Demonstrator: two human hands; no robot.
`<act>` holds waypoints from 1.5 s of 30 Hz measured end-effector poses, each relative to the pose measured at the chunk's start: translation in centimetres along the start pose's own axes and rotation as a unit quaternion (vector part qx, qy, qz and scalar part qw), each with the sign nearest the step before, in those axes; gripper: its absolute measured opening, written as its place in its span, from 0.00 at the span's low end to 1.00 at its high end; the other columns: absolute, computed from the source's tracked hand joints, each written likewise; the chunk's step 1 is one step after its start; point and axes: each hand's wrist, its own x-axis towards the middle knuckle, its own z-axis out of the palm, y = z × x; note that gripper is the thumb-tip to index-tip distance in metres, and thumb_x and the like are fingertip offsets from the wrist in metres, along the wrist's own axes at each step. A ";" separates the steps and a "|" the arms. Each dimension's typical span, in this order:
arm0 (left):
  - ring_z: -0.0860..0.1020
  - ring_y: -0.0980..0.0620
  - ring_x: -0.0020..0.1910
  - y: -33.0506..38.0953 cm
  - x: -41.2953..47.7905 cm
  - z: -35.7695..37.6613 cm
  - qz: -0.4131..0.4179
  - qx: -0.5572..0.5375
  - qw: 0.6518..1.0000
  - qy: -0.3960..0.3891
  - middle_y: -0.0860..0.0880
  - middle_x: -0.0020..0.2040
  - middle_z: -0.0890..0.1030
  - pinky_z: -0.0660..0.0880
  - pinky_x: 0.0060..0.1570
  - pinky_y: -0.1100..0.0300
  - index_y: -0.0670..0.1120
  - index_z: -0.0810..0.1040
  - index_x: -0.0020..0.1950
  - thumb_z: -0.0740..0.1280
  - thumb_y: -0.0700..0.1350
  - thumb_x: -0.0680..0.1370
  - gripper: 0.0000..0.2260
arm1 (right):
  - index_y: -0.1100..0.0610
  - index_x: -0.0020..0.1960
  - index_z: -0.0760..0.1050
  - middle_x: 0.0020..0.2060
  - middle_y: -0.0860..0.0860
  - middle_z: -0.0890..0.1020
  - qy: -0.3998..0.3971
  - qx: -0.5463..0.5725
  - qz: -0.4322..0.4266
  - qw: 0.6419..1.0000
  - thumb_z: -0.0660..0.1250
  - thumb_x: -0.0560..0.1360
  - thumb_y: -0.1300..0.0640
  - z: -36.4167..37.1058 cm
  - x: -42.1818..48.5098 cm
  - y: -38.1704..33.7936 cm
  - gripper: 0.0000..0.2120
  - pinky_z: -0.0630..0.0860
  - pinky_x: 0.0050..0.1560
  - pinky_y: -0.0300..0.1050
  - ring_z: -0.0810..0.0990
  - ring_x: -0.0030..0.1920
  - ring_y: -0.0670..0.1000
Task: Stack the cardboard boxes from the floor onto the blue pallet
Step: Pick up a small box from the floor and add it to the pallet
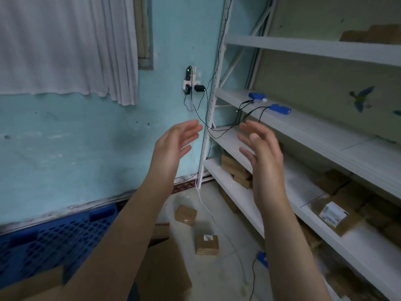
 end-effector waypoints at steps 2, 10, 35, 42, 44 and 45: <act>0.81 0.58 0.58 -1.7 1.8 1.1 -0.011 0.000 1.000 0.000 0.55 0.54 0.85 0.72 0.65 0.54 0.54 0.82 0.54 0.55 0.51 0.80 0.15 | 0.40 0.59 0.76 0.59 0.39 0.81 0.003 -0.002 0.012 1.000 0.61 0.76 0.48 -1.2 1.4 2.0 0.13 0.74 0.67 0.50 0.78 0.62 0.42; 0.81 0.58 0.58 -11.1 12.1 5.3 -0.037 -0.023 0.999 -0.027 0.55 0.55 0.85 0.73 0.59 0.56 0.55 0.84 0.53 0.60 0.55 0.75 0.15 | 0.44 0.61 0.77 0.64 0.45 0.79 0.015 -0.015 0.036 0.999 0.60 0.78 0.50 -5.3 10.4 11.5 0.14 0.74 0.65 0.49 0.79 0.64 0.45; 0.81 0.53 0.59 -70.1 24.5 0.6 -0.195 0.001 0.979 0.066 0.52 0.55 0.85 0.72 0.62 0.56 0.52 0.83 0.52 0.55 0.50 0.79 0.16 | 0.53 0.59 0.78 0.62 0.50 0.81 -0.008 -0.013 0.164 0.986 0.58 0.82 0.58 -11.9 15.6 73.7 0.12 0.75 0.63 0.48 0.81 0.61 0.50; 0.73 0.51 0.68 -98.2 18.0 -3.6 -0.322 0.075 0.939 0.092 0.50 0.66 0.78 0.64 0.71 0.51 0.57 0.80 0.52 0.63 0.58 0.75 0.11 | 0.58 0.62 0.77 0.63 0.54 0.79 0.014 -0.032 0.208 0.978 0.58 0.80 0.56 -17.5 3.3 100.6 0.15 0.74 0.66 0.52 0.79 0.63 0.54; 0.74 0.52 0.65 -103.1 16.9 -4.1 -0.329 0.098 0.933 0.105 0.51 0.64 0.79 0.65 0.68 0.52 0.54 0.81 0.54 0.63 0.66 0.62 0.27 | 0.58 0.62 0.77 0.63 0.52 0.79 0.029 -0.036 0.220 0.974 0.58 0.80 0.55 -18.5 0.9 106.2 0.16 0.74 0.66 0.50 0.79 0.63 0.52; 0.73 0.52 0.66 -105.3 16.6 -4.4 -0.333 0.102 0.932 0.105 0.52 0.65 0.78 0.65 0.67 0.52 0.54 0.82 0.56 0.62 0.66 0.60 0.30 | 0.58 0.63 0.77 0.63 0.51 0.79 0.032 -0.040 0.224 0.973 0.58 0.80 0.54 -18.9 -0.1 108.6 0.16 0.73 0.67 0.50 0.78 0.64 0.52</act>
